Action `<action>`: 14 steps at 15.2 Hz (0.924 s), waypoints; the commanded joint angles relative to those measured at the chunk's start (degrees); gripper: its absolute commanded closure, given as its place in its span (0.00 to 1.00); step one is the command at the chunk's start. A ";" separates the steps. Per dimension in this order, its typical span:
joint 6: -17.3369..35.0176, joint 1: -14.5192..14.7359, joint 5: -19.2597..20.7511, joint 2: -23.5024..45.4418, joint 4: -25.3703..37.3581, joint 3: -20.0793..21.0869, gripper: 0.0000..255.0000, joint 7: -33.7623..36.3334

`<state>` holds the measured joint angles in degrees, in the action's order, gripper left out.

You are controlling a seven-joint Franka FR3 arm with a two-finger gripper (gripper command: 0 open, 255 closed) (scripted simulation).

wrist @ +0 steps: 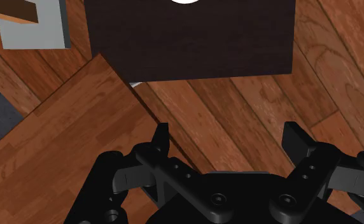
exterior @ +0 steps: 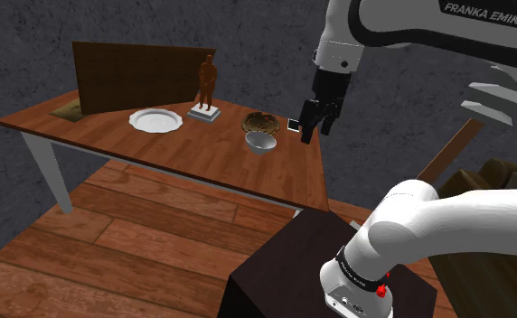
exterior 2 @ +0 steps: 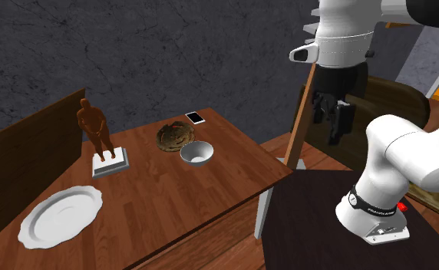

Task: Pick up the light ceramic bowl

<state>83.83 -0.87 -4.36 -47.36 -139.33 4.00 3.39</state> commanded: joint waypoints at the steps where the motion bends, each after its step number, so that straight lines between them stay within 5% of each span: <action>1: 0.00 0.00 0.00 0.00 0.00 0.00 0.00 0.00; 14: 25.58 -4.18 7.12 20.46 -1.85 -2.33 0.00 -3.34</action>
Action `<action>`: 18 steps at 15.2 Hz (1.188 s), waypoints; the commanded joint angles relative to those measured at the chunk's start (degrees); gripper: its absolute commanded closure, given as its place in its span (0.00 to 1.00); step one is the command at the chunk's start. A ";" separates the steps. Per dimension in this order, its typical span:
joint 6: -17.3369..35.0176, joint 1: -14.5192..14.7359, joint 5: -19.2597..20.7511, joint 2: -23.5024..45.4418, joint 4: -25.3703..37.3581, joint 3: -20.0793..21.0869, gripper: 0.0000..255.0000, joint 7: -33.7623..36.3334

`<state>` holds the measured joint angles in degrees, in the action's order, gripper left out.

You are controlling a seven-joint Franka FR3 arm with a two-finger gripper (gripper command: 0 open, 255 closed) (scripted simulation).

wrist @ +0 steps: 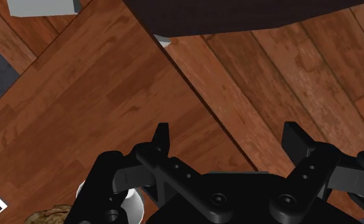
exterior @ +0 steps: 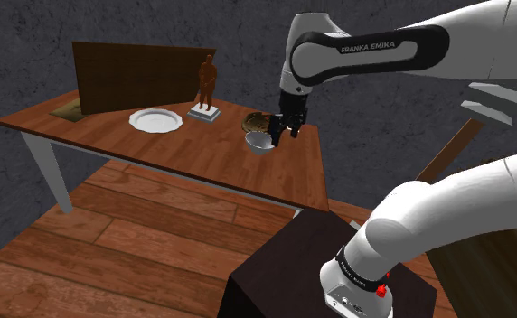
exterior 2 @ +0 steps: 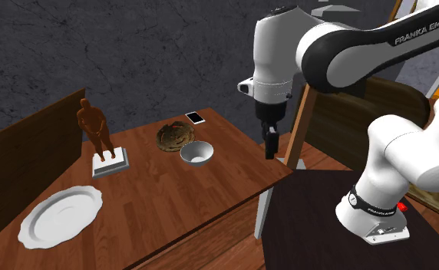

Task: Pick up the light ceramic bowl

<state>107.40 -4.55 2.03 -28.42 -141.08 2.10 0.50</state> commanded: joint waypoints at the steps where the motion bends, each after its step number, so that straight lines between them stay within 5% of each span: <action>1: 3.79 -0.84 1.26 3.45 0.33 -0.60 0.00 -0.55; 18: 24.64 -5.30 9.63 38.11 19.21 -3.87 0.00 -0.28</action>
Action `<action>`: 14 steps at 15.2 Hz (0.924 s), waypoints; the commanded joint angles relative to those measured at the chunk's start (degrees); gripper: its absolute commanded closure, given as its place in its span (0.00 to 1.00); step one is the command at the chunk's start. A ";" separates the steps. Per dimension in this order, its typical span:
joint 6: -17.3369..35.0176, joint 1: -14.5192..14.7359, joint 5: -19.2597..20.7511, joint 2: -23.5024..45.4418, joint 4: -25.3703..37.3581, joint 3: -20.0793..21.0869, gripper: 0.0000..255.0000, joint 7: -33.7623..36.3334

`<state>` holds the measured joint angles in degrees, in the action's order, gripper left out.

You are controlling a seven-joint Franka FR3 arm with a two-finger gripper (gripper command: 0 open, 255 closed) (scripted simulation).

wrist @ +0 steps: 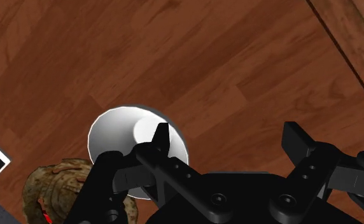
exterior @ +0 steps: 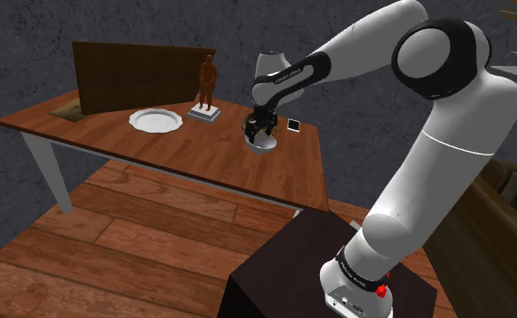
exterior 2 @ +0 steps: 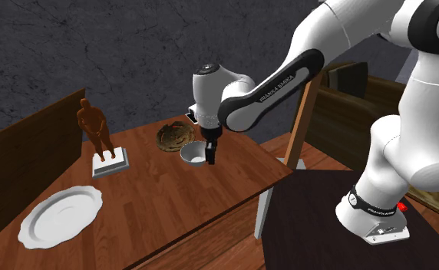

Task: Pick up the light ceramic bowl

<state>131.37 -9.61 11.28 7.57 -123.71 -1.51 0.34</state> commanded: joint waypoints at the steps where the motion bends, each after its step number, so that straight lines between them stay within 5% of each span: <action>1: 1.28 -0.40 0.72 4.16 3.58 -0.48 0.00 -0.11; 8: 3.63 -1.42 2.14 17.78 17.05 -1.88 0.00 -0.51; 14: 7.05 -1.36 2.62 20.75 16.55 -2.11 0.00 0.36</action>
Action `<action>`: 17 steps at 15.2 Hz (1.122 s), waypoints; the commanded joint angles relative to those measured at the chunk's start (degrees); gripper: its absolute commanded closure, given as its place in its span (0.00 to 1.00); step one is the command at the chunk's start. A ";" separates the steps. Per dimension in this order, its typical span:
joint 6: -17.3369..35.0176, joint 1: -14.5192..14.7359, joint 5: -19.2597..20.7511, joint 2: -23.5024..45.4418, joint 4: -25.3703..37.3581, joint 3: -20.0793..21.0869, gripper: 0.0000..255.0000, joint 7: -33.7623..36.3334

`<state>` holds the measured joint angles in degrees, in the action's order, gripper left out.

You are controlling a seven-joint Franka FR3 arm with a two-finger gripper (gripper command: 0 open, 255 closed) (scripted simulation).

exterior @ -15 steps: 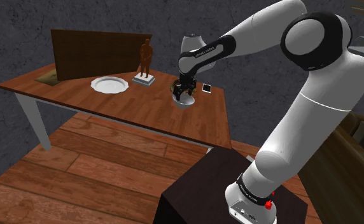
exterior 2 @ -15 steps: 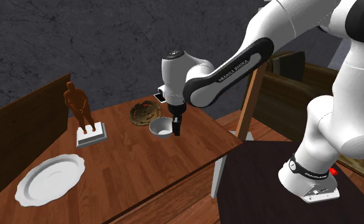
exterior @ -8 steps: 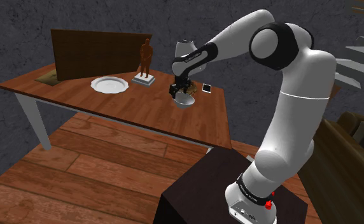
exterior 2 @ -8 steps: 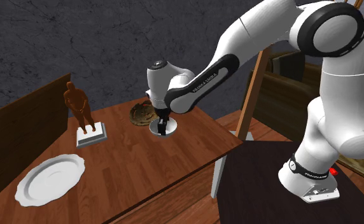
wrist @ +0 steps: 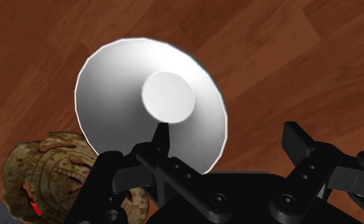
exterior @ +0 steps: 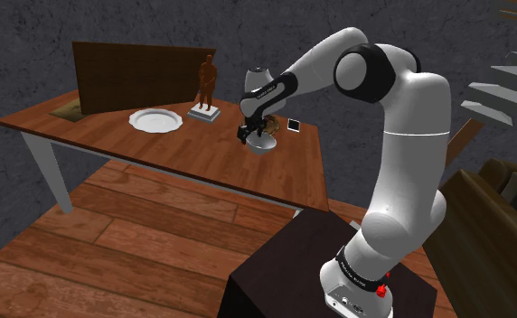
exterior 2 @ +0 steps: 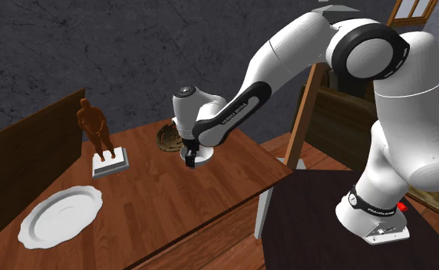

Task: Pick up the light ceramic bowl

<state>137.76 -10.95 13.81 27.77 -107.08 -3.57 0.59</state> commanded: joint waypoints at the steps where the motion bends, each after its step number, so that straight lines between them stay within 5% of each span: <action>1: 1.22 -0.01 0.17 1.07 -0.12 -0.09 0.00 0.26; 3: 1.54 0.00 0.21 1.38 -0.14 -0.12 0.00 0.35; 4: 1.56 -0.05 0.21 1.32 -0.21 -0.13 1.00 0.29; 17: -0.70 -0.05 -0.11 -0.69 0.07 0.05 1.00 -0.23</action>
<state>137.71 -10.97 13.82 27.40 -107.35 -3.57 0.54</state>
